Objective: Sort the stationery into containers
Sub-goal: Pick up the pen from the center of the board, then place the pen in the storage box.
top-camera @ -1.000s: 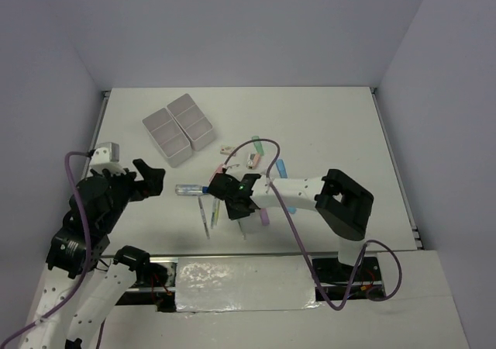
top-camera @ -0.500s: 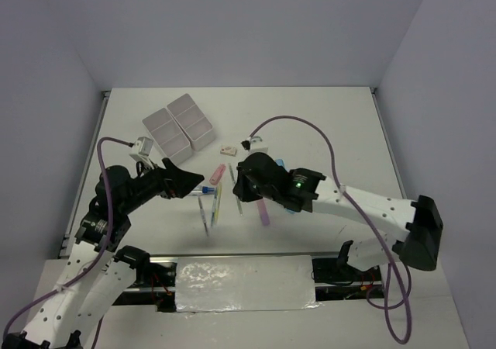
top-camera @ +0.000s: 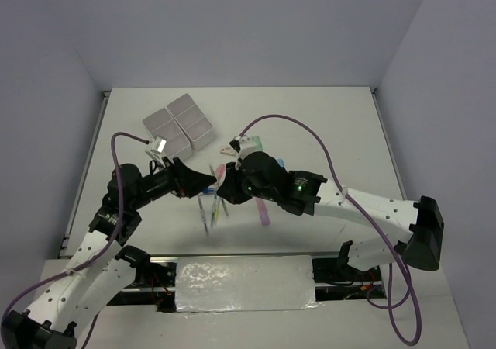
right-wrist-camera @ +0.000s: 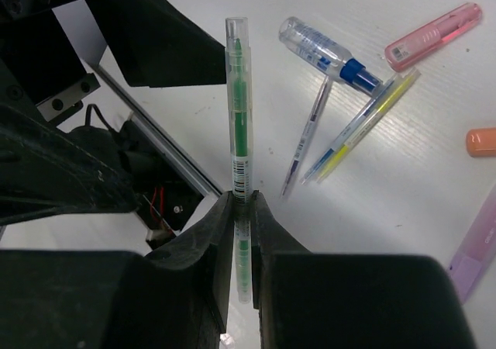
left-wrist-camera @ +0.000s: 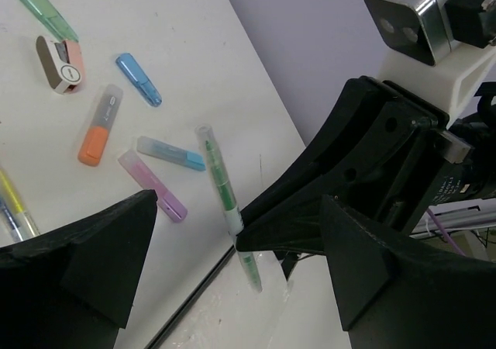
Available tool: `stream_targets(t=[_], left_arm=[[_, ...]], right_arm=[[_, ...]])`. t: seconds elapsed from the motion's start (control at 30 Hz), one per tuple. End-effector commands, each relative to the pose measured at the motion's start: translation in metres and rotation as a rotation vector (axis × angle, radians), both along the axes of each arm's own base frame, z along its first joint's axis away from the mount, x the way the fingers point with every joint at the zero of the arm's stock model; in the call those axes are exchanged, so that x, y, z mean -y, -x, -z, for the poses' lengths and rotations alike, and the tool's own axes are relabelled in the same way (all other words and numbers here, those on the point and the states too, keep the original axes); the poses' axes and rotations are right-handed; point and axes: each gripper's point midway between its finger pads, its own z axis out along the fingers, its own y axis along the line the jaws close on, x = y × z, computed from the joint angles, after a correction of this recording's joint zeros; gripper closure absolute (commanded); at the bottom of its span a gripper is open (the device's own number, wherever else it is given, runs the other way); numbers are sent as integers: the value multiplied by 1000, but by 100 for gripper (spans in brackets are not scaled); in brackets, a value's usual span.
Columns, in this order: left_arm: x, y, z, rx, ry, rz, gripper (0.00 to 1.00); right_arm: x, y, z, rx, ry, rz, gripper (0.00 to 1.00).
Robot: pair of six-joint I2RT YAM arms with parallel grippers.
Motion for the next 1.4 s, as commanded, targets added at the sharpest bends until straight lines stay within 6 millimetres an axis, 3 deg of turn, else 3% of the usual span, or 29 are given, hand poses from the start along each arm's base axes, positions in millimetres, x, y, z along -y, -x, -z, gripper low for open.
stream_targets(t=[0.0, 0.17, 0.4, 0.7, 0.73, 0.8, 0.83, 0.87, 0.9, 0.93, 0.97, 1.03, 1.07, 1.1, 1.23, 1.37], left_arm=[[8, 0, -16, 66, 31, 29, 3], [13, -3, -2, 38, 15, 29, 15], [18, -8, 0, 36, 16, 27, 29], [20, -10, -2, 46, -6, 29, 85], [19, -12, -1, 58, -27, 16, 93], [15, -16, -5, 71, -60, -8, 99], [10, -20, -2, 72, -97, -36, 100], [8, -22, -1, 74, -115, -54, 100], [5, -25, -8, 90, -124, -73, 100], [-1, -29, -2, 81, -163, -108, 100], [-3, -33, -8, 91, -177, -127, 100], [-11, -39, -4, 80, -234, -166, 100], [-15, -46, -9, 96, -259, -198, 100], [-17, -49, -11, 91, -266, -213, 100], [-37, -72, -17, 108, -357, -348, 100], [-84, -113, -26, 71, -482, -660, 100]], right_arm=[[-19, 0, -38, 61, -98, -44, 91], [-23, 3, -40, 66, -107, -66, 91], [-28, 8, -38, 66, -115, -105, 91], [-27, 7, -33, 73, -107, -106, 90], [-28, 9, -33, 76, -108, -122, 88], [-28, 9, -31, 78, -103, -124, 80], [-25, 8, -31, 87, -103, -123, 56], [-24, 8, -30, 93, -101, -119, 37], [-20, 5, -27, 94, -88, -104, 26], [-14, 5, -27, 98, -84, -92, 10], [-7, 0, -26, 104, -78, -66, 2], [12, -3, -24, 108, -68, -28, 0], [23, -4, -33, 124, -86, -7, 0], [28, -7, -23, 114, -60, 10, 0], [79, -10, -35, 165, -49, 126, 0], [117, -5, -43, 211, -32, 192, 0]])
